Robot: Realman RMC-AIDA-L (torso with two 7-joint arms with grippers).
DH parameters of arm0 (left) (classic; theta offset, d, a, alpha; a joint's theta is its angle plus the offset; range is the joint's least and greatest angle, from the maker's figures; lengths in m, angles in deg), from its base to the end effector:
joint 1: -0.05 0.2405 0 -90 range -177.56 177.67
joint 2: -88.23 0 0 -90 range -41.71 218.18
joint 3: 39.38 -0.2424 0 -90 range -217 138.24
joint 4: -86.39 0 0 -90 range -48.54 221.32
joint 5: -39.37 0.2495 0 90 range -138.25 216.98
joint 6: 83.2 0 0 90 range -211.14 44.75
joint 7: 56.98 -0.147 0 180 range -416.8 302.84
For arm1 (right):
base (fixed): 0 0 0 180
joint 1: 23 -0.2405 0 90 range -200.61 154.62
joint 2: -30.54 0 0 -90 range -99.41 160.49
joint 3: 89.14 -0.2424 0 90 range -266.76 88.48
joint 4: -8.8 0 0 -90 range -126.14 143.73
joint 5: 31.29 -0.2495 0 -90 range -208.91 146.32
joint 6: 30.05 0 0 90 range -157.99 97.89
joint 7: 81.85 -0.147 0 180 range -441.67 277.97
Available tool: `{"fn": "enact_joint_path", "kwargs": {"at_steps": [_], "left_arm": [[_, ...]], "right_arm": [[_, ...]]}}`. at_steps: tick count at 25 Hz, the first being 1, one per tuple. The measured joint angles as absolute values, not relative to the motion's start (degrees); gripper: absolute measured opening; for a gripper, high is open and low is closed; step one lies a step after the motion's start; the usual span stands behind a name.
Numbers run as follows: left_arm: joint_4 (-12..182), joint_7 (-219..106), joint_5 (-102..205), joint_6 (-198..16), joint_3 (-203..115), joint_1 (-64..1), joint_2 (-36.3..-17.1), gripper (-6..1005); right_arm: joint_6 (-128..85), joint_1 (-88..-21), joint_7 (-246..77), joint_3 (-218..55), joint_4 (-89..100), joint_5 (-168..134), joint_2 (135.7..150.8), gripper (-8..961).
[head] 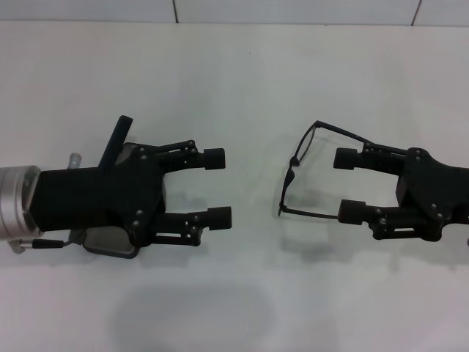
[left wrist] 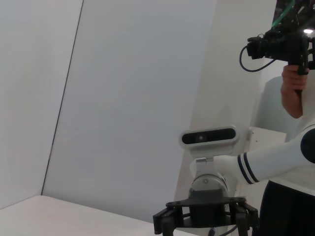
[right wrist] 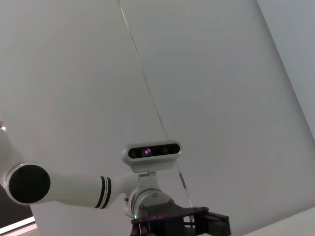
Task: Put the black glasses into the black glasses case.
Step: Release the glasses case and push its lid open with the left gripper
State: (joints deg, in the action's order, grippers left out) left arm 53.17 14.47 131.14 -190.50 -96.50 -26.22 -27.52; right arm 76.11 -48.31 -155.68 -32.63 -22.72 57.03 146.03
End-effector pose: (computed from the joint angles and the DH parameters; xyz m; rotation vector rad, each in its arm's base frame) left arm -0.2397 0.3054 0.0066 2.8624 0.3367 1.1801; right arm 0.2461 0.3064 0.0104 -2.8258 0.4612 1.2615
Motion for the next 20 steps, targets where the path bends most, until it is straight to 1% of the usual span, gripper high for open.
{"fn": "enact_joint_path", "kwargs": {"at_steps": [12, 14, 15, 18, 20], "left_arm": [[53.1, 15.1, 131.1, -190.5, -95.7, -26.2, -27.51, 848], [51.9, 18.3, 131.0, -190.5, -93.1, -26.3, -27.63, 847], [50.6, 20.7, 131.0, -190.4, -91.9, -26.5, -27.65, 847], [40.1, 36.3, 132.2, -188.2, -89.6, -26.6, -28.11, 847], [29.2, 46.4, 135.2, -185.6, -89.8, -25.8, -29.19, 847]], "right_arm": [[75.9, -48.2, -155.3, -33.1, -23.1, 57.0, 146.0, 856], [74.6, -47.0, -154.6, -36.5, -23.1, 57.0, 145.59, 856], [74.6, -47.0, -154.6, -36.5, -23.1, 57.0, 145.59, 856], [73.9, -45.3, -153.8, -40.7, -23.2, 57.2, 144.81, 856], [73.8, -43.5, -153.4, -44.0, -23.2, 57.3, 144.05, 856]]}}
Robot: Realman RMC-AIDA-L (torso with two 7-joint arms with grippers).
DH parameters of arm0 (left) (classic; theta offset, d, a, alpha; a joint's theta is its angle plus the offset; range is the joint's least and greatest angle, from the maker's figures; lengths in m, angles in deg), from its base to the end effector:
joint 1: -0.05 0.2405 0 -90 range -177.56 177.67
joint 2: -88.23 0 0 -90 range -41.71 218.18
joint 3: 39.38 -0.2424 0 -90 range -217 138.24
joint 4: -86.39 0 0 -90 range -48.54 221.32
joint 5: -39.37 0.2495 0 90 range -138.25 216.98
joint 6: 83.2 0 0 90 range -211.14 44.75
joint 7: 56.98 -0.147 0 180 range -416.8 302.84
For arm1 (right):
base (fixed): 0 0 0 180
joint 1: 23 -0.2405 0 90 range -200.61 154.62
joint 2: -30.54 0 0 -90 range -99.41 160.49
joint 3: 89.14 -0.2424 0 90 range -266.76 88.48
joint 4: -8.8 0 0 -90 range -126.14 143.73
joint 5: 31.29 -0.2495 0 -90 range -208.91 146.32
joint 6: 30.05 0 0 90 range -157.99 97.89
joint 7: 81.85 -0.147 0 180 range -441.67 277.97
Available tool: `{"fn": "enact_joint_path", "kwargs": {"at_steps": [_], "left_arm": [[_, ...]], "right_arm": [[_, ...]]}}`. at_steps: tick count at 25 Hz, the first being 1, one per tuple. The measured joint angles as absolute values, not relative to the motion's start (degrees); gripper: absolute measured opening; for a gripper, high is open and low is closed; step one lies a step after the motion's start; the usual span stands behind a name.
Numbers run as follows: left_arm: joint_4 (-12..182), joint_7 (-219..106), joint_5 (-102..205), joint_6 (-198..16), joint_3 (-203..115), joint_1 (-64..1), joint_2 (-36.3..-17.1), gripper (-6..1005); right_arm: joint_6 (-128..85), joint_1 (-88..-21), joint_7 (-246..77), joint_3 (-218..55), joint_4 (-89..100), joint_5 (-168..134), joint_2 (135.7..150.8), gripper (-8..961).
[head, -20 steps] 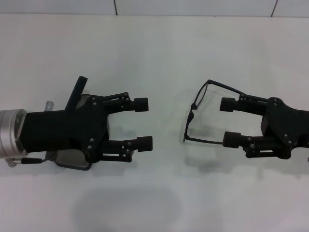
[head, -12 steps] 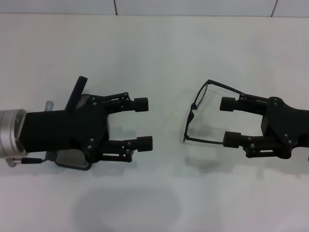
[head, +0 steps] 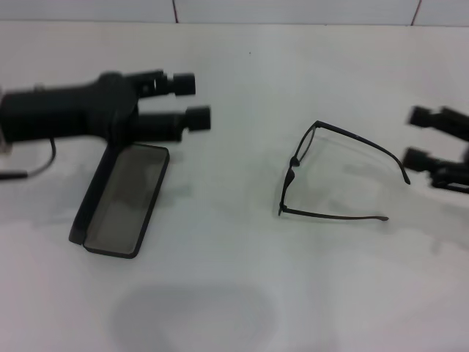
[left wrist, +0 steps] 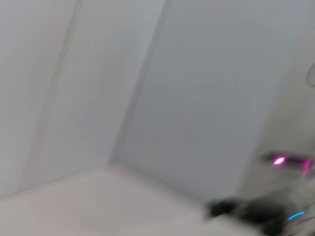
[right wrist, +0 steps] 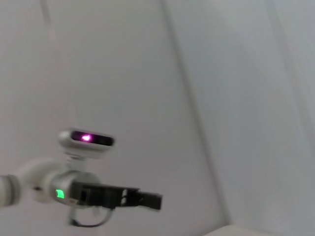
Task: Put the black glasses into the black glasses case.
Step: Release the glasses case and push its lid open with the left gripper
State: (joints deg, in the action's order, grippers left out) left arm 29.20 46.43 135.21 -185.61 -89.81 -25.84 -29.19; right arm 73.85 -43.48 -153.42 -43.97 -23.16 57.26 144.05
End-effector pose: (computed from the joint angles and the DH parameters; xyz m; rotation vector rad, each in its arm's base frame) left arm -0.1996 0.3482 0.0702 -2.8292 -0.6734 -1.0121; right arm 0.2915 0.3044 0.0546 -2.5436 0.5014 1.2016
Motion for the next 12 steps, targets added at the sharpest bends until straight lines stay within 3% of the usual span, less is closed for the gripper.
{"fn": "enact_joint_path", "kwargs": {"at_steps": [3, 12], "left_arm": [[8.3, 62.8, 147.9, -180.5, -91.5, -23.9, -31.7, 846], [-18.9, 97.0, 184.9, -171.1, -116.4, -20.3, -31.6, 838]], "right_arm": [[74.1, -41.1, -152.9, -47.4, -23.2, 57.4, 143.75, 856], [74.2, -38.0, -150.1, -50.6, -21.9, 57.5, 144.02, 856]]}}
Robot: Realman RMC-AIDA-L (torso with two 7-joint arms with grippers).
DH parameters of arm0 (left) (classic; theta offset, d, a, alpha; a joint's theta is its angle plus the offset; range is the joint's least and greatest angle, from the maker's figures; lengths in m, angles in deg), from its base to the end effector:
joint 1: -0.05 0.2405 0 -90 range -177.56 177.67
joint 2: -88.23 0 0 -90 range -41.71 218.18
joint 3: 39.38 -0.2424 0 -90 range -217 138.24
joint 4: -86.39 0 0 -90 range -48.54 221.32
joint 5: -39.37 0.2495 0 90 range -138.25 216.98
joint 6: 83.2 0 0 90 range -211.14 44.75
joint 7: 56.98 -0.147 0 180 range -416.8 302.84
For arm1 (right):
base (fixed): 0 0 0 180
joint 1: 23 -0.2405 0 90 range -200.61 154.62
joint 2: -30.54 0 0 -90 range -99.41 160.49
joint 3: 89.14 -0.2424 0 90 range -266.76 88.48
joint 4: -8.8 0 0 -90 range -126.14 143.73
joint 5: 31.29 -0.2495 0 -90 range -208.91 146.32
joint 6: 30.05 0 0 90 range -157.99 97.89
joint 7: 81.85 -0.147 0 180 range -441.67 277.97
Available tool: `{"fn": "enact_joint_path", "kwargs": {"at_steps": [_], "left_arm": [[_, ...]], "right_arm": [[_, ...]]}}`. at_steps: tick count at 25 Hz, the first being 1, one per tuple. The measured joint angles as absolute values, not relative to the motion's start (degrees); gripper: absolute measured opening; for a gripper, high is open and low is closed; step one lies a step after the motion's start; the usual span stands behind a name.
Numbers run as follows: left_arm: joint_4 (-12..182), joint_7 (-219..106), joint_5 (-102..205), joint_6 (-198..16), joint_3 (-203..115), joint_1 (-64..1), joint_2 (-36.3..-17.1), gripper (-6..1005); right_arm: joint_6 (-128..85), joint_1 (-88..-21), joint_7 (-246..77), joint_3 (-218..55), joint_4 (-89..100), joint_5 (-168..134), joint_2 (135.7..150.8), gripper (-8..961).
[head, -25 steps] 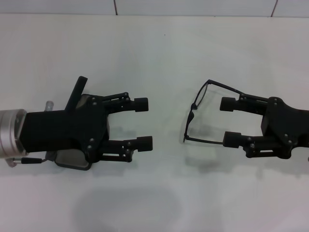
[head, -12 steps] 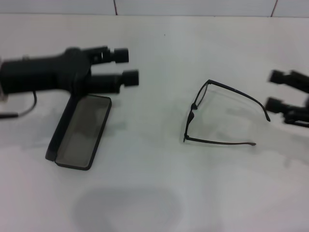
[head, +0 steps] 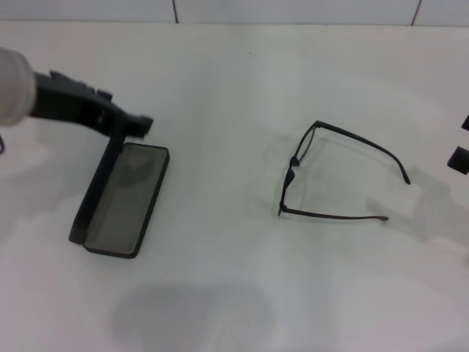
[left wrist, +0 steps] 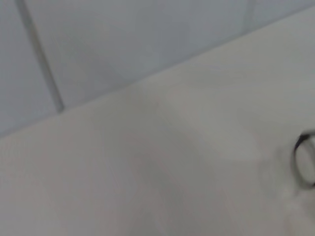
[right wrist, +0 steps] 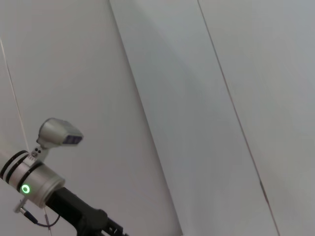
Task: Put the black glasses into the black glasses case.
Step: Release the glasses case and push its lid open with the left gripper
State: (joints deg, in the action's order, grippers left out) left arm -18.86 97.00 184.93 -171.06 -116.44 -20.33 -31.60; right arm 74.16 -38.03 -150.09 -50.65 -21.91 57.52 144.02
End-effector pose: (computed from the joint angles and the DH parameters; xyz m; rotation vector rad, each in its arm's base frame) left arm -0.1281 0.3563 0.0789 -2.3785 -0.8782 0.1219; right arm 0.3285 0.2755 0.0702 -2.3669 0.5531 1.1770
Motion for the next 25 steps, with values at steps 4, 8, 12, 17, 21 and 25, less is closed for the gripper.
{"fn": "enact_joint_path", "kwargs": {"at_steps": [4, 8, 12, 17, 21, 25], "left_arm": [[-20.1, 105.3, 194.6, -171.0, -124.5, -20.5, -31.57, 834], [-18.9, 109.2, 199.3, -170.9, -128.5, -20.4, -31.63, 739], [-16.6, 110.4, 201.0, -170.7, -129.2, -20.9, -31.62, 743], [-13.5, 110.6, 201.3, -170.7, -129.6, -21.8, -31.6, 741], [-8.6, 111.1, 201.4, -170.7, -129.5, -24.2, -31.6, 739], [-6.5, 111.7, 201.6, -171.0, -129.3, -25.5, -31.52, 716]], "right_arm": [[74.2, -38.4, -149.7, -50.8, -21.6, 57.5, 143.81, 856], [74.2, -38.6, -149.6, -50.8, -21.8, 57.6, 143.76, 856], [74.2, -39.0, -148.8, -50.8, -21.8, 57.6, 143.74, 856], [74.2, -39.2, -148.4, -50.9, -21.6, 57.6, 143.75, 856], [74.1, -39.2, -148.3, -50.9, -21.5, 57.4, 143.8, 856], [74.3, -39.2, -148.2, -50.9, -21.5, 57.2, 143.84, 856]]}}
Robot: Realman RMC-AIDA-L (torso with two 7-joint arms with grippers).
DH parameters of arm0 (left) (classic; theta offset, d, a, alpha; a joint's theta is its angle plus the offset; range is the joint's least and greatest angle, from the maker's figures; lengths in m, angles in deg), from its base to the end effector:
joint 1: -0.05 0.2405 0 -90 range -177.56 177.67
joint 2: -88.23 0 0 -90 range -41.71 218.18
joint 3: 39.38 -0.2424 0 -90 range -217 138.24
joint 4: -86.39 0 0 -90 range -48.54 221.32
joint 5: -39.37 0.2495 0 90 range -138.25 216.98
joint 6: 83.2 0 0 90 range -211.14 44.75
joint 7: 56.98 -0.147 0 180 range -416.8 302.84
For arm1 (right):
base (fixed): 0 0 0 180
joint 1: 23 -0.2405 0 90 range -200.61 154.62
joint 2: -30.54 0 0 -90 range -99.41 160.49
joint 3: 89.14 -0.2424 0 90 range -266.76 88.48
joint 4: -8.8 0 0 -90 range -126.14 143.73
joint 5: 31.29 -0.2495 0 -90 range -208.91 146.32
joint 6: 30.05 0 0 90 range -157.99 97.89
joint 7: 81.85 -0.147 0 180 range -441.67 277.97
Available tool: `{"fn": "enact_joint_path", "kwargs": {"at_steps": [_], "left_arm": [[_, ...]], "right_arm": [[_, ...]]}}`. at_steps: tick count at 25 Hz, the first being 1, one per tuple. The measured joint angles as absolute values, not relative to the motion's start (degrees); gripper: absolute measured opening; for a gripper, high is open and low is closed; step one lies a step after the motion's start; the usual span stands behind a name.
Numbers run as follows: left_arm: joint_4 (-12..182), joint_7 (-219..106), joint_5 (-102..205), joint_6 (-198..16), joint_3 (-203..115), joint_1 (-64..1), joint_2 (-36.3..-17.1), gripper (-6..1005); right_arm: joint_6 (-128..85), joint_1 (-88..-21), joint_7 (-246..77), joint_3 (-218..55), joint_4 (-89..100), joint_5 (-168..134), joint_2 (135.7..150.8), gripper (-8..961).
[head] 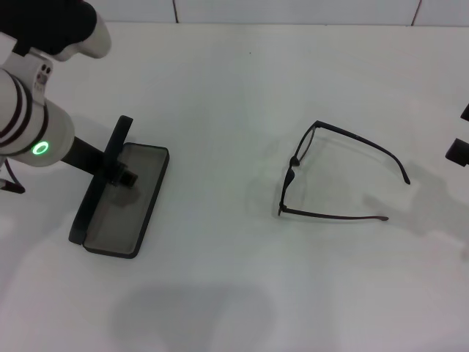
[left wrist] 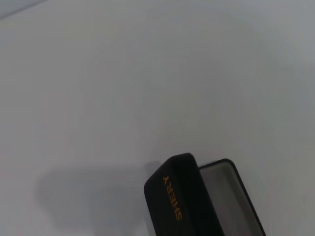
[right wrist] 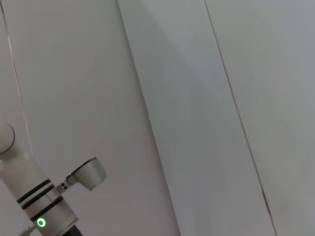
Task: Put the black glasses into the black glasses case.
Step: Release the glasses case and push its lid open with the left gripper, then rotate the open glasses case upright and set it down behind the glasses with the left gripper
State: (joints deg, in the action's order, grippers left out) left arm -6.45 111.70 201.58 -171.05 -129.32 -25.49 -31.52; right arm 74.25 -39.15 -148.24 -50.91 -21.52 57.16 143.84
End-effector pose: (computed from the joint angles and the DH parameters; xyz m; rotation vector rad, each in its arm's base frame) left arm -0.1566 0.3649 0.0184 -2.2281 -1.0493 0.5099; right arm 0.3239 0.2817 0.0717 -2.3661 0.4935 1.1783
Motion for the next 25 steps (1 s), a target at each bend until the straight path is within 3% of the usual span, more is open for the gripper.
{"fn": "enact_joint_path", "kwargs": {"at_steps": [9, 14, 17, 25], "left_arm": [[-6.5, 111.3, 201.7, -171.2, -129.6, -25.7, -31.26, 617], [-7.0, 111.0, 201.7, -171.3, -129.6, -25.7, -31.27, 422], [-8.0, 110.0, 201.7, -171.3, -129.3, -25.6, -31.29, 248], [-10.8, 100.2, 201.7, -167.8, -130.1, -27.6, -31.42, 212]], "right_arm": [[74.4, -38.7, -148.2, -51.1, -21.5, 57.1, 143.99, 857], [74.4, -38.7, -148.2, -51.1, -21.4, 57.1, 144.01, 857], [74.4, -38.7, -148.2, -51.1, -21.1, 57.1, 144.01, 857], [76.0, -38.2, -147.4, -51.2, -21.0, 57.0, 143.88, 857]]}}
